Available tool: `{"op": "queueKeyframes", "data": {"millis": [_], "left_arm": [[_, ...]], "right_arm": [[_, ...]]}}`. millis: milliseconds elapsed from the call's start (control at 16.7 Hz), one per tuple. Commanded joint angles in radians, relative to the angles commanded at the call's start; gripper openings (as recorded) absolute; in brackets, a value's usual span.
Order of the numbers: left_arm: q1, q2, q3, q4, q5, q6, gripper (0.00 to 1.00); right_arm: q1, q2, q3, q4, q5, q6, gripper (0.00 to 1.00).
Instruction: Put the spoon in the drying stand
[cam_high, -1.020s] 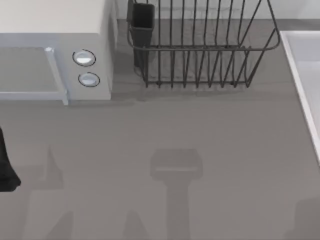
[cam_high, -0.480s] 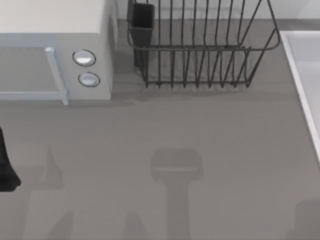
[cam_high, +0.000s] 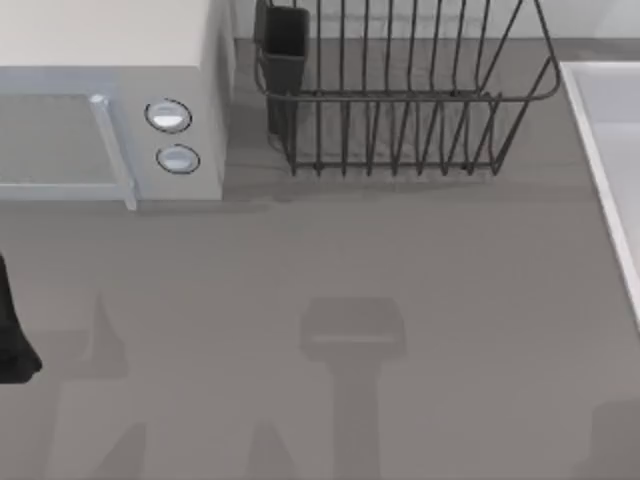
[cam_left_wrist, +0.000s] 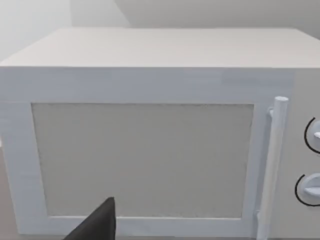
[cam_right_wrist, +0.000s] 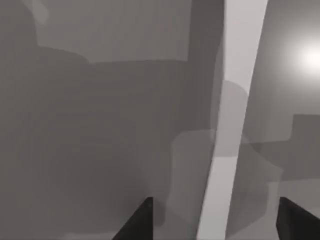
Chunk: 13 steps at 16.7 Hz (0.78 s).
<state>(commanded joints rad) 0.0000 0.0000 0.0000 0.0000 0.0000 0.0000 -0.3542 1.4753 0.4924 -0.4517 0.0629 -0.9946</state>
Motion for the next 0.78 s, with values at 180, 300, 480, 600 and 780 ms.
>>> {"op": "queueKeyframes", "data": {"millis": [180,300,480,600,780], "left_arm": [[0.0,0.0,0.0,0.0,0.0,0.0,1.0],[0.0,0.0,0.0,0.0,0.0,0.0,1.0],[0.0,0.0,0.0,0.0,0.0,0.0,1.0],[0.0,0.0,0.0,0.0,0.0,0.0,1.0],[0.0,0.0,0.0,0.0,0.0,0.0,1.0]], "right_arm": [[0.0,0.0,0.0,0.0,0.0,0.0,0.0],[0.009,-0.086,0.053,-0.154,-0.029,0.055,0.0],[0.007,-0.088,0.09,-0.191,-0.028,0.051,0.0],[0.005,-0.094,0.163,-0.269,-0.029,0.043,0.0],[0.002,-0.113,0.321,-0.464,-0.029,0.032,0.0]]}}
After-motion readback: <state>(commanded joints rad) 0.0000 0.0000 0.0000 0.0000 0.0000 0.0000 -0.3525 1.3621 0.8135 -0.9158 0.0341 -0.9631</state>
